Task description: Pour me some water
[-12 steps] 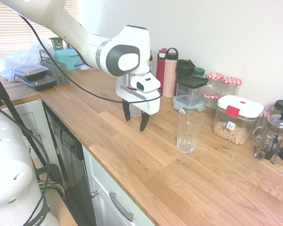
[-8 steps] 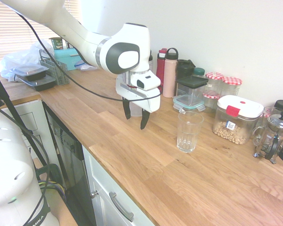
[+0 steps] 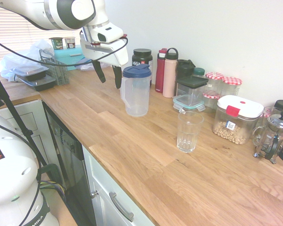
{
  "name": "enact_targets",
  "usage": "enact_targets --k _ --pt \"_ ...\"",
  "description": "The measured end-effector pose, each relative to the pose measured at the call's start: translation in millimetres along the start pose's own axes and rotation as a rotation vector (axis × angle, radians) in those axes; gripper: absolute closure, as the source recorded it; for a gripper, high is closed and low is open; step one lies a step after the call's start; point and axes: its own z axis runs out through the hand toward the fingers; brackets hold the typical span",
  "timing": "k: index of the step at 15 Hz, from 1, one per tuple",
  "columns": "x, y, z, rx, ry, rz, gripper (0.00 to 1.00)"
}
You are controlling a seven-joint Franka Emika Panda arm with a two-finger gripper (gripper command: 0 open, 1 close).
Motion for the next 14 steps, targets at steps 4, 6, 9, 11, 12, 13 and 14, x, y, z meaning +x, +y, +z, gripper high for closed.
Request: enact_targets --k 4,6,9,11,12,13,14 --pt "15.9 -32.0 33.5 0.036 0.032 -0.022 0.00" --pt "23.1 -39.8 49.8 0.033 0.033 -0.025 1.00" --pt "27.6 -44.8 67.0 0.031 0.048 -0.026 1.00" --pt "29.1 -45.7 72.7 0.029 0.051 -0.022 1.00" --pt "29.9 -45.5 73.4 0.028 0.053 -0.020 1.00" --pt "30.5 -45.6 73.8 0.030 0.055 -0.020 1.00" --pt "30.8 -45.7 74.9 0.030 0.055 -0.020 1.00"
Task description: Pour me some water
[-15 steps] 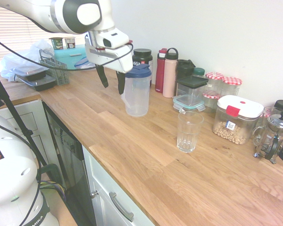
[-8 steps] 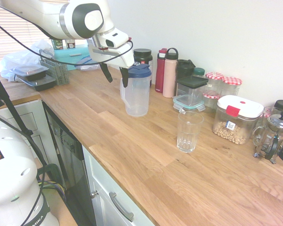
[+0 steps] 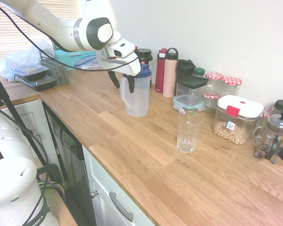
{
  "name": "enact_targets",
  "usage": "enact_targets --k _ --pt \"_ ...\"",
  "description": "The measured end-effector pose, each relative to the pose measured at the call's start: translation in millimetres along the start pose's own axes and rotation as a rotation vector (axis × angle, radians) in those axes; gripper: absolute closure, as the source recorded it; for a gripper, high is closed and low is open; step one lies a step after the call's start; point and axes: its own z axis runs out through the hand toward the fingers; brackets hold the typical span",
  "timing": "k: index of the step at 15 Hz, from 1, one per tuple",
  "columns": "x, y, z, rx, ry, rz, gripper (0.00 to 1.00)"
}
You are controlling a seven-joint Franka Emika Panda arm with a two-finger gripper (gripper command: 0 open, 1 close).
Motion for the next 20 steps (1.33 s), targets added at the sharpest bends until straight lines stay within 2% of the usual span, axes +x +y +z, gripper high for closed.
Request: enact_targets --k 5,20 --pt "2.6 -1.8 11.1 0.007 -0.005 0.000 1.00" --pt "15.8 1.8 8.1 0.019 0.001 0.022 1.00"
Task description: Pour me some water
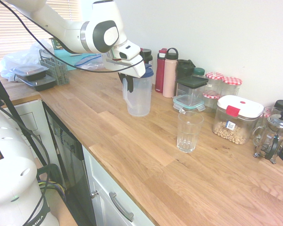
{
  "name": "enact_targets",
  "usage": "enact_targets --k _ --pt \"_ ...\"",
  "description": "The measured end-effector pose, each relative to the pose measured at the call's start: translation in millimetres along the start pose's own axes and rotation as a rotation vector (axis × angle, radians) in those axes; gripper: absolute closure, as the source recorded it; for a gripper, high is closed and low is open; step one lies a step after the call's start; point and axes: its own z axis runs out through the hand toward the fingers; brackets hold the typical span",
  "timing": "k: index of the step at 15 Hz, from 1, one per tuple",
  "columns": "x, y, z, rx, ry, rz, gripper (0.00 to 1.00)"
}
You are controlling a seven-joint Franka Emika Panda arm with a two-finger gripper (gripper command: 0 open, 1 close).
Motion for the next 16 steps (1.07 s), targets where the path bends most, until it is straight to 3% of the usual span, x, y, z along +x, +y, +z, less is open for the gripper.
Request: enact_targets --k 3,7,11,13,16 --pt "-11.4 3.8 -16.2 -0.004 0.006 -0.026 1.00" --pt "-20.2 28.9 -94.0 0.010 0.017 -0.070 1.00" --pt "-21.2 87.0 -152.8 0.000 -0.048 -0.201 1.00" --pt "-15.0 122.7 -164.1 -0.003 -0.066 -0.283 1.00" --pt "4.4 185.3 -165.3 0.013 -0.089 -0.312 1.00"
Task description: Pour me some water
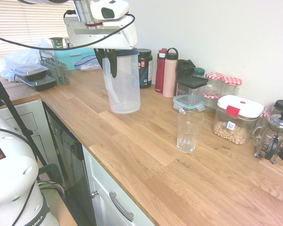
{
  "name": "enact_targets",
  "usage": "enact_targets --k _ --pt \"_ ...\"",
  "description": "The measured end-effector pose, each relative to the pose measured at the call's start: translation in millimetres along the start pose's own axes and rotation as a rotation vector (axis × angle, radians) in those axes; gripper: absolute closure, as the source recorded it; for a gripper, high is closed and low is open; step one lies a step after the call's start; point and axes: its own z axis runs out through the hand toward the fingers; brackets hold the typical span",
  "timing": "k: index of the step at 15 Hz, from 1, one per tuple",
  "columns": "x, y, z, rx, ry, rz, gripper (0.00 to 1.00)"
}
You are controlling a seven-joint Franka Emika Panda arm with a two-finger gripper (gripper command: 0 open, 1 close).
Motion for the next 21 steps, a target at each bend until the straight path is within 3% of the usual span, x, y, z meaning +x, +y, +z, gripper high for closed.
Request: enact_targets --k 5,11,16,21 --pt "8.8 117.7 3.0 0.047 -0.032 -0.046 1.00" --pt "29.8 195.3 -13.6 -0.047 -0.075 -0.227 1.00" --pt "108.5 211.2 0.2 -0.252 -0.217 -0.321 1.00" --pt "165.8 183.4 31.2 -0.462 -0.320 -0.345 1.00"
